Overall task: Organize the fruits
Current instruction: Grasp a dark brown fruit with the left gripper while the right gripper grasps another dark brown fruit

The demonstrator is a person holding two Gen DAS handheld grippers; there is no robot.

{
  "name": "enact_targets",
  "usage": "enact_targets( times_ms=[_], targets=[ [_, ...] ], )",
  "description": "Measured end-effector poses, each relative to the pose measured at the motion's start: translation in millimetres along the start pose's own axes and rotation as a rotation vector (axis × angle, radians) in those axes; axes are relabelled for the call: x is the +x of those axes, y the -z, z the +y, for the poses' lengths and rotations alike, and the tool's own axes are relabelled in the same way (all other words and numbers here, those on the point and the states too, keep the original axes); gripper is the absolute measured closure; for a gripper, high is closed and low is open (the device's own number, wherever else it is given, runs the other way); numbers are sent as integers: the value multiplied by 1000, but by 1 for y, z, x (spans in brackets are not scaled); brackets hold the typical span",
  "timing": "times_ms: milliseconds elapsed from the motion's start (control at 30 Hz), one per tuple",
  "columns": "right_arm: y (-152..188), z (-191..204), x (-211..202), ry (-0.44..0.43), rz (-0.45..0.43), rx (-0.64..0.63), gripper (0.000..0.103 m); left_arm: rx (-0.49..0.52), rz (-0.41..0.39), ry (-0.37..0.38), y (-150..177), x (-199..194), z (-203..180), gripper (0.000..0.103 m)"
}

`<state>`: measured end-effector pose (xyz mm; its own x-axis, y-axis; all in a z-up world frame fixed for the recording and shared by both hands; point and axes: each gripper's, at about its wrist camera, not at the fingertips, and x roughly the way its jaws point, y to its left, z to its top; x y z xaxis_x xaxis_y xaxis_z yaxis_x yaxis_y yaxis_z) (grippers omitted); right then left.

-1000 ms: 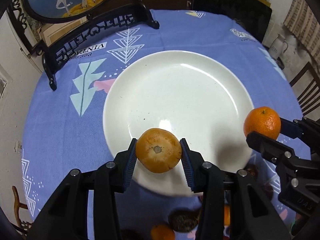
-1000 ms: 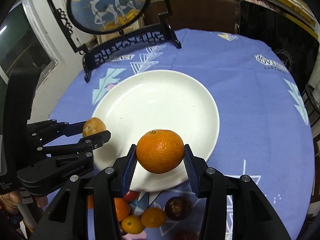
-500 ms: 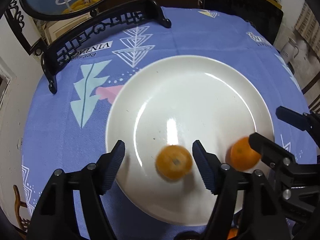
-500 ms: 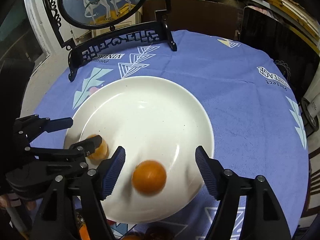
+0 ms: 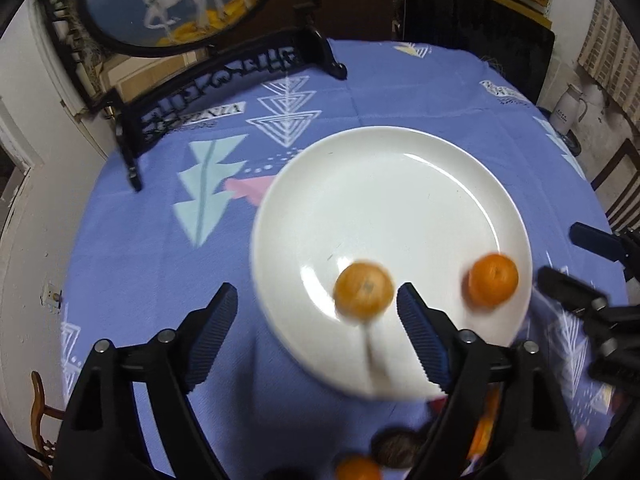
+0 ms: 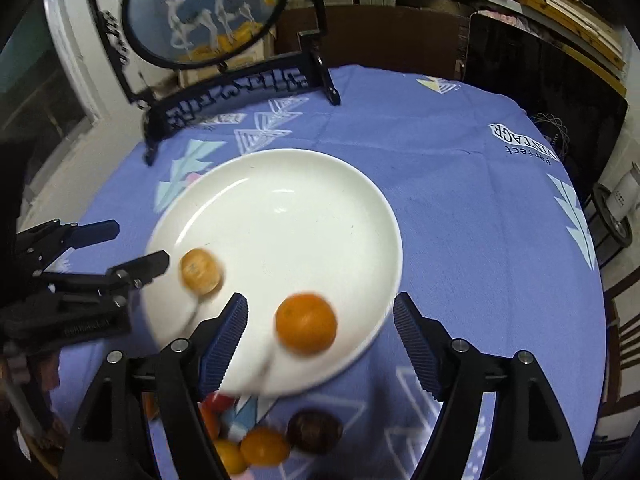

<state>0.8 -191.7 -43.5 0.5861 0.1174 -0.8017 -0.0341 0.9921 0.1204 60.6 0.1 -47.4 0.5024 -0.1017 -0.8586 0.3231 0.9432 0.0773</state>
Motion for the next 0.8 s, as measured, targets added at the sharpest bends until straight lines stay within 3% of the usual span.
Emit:
enact_targets(
  times_ms=[200,467,600,800],
  targets=[
    [76,8,-54,-76,-11,-65,26,4,-2,18,64,-37,36,23],
    [155,33,-63,-161,146,-132,27,64,110,97,158,-54,37,23],
    [163,36,-58,-149,165,-116,27,110,138,132,173,-48,13,23],
    [167,19,-59,-86,161,-60,27,41,158,151,167,-24,2,23]
  ],
)
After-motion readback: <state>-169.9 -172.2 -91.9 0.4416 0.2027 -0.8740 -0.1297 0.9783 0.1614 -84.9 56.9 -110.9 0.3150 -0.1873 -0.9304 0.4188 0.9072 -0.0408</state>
